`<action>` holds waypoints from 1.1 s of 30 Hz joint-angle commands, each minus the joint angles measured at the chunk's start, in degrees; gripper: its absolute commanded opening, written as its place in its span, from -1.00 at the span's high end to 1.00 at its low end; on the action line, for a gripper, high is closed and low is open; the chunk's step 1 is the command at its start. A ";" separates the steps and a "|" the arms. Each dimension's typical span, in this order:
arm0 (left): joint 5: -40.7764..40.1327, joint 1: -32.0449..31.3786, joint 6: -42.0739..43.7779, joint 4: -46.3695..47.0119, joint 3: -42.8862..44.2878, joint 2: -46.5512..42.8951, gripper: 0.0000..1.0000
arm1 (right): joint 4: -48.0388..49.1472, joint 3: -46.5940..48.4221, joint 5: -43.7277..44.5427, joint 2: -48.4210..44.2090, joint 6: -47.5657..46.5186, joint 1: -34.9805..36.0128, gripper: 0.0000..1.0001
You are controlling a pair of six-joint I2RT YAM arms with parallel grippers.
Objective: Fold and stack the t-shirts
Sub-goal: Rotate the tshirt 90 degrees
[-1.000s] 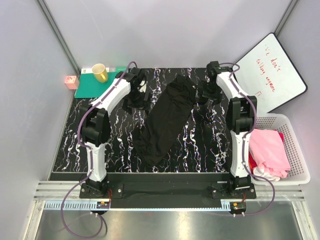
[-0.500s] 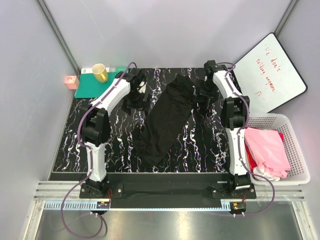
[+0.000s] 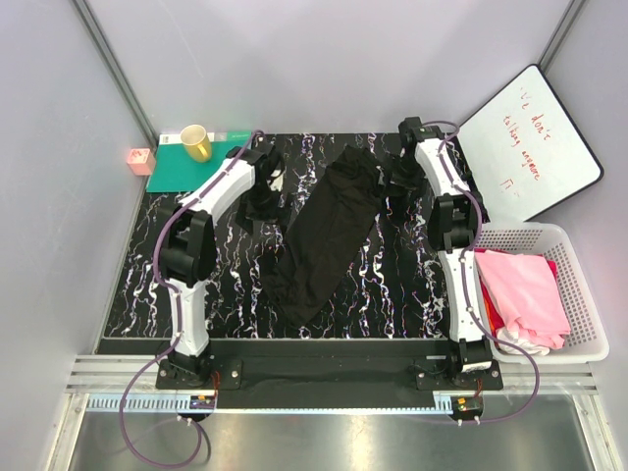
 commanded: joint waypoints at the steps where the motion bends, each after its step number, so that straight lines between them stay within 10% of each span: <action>1: -0.75 0.28 -0.64 0.35 -1.67 -3.78 -0.98 | 3.70 5.59 1.20 6.53 -0.86 -0.28 -0.91; 20: 0.22 -0.86 -2.75 3.43 -15.47 -4.92 -0.85 | 26.11 9.12 -11.80 3.82 2.92 -0.36 -0.99; 33: 5.93 -1.92 -3.36 7.47 -24.69 -11.78 -0.47 | 25.41 -21.60 -17.13 -27.38 0.53 -0.36 -1.00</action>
